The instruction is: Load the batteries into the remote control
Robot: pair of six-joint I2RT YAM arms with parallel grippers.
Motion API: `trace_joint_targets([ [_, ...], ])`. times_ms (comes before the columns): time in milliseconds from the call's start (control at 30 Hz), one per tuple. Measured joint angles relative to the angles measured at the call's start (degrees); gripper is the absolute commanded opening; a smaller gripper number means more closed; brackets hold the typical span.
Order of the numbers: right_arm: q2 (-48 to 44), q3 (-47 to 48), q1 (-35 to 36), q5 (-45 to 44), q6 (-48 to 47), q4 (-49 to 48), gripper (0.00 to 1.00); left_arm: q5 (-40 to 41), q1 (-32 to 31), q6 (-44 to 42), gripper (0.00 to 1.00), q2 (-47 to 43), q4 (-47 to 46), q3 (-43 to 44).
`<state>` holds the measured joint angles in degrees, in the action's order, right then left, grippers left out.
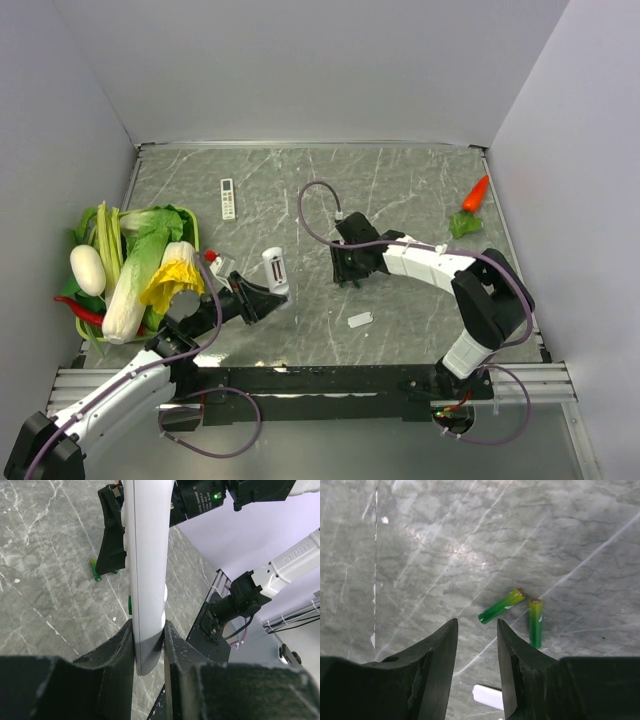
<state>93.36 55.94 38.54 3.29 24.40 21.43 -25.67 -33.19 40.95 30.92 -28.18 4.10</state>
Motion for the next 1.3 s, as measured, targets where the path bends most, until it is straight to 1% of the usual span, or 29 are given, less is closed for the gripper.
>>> trace_joint_targets([
  [133,-0.2,0.0,0.4,-0.2,-3.5,0.3,0.48,0.0,0.0,0.0,0.01,0.0,0.2,0.0],
  [233,-0.2,0.2,0.4,-2.2,-6.2,1.5,0.47,0.0,0.0,0.0,0.01,0.0,0.2,0.0],
  [400,-0.3,0.3,-1.5,-4.4,-8.9,3.6,0.46,0.0,0.0,0.0,0.01,-0.2,0.4,0.0],
  [733,-0.3,-0.7,-3.0,-5.2,-10.4,4.2,0.41,0.0,0.0,0.0,0.01,-1.2,2.0,0.0],
  [767,-0.3,-0.8,-3.0,-5.1,-10.4,4.3,0.4,0.0,0.0,0.0,0.01,-1.2,2.0,0.0],
  [833,-0.2,-0.8,-3.0,-4.7,-10.5,4.5,0.33,0.0,0.0,0.0,0.01,-1.5,2.5,0.0],
  [1033,-0.2,-0.9,-3.1,-3.5,-10.6,4.8,0.3,0.0,0.0,0.0,0.01,-2.0,3.0,0.0],
  [1133,0.0,-1.1,-3.1,-2.9,-10.6,5.0,0.29,0.0,0.0,0.0,0.01,-1.9,2.9,0.0],
  [1300,1.7,-1.2,-3.1,-2.2,-10.6,5.2,0.27,0.0,0.0,0.3,0.01,-1.5,2.8,0.0],
])
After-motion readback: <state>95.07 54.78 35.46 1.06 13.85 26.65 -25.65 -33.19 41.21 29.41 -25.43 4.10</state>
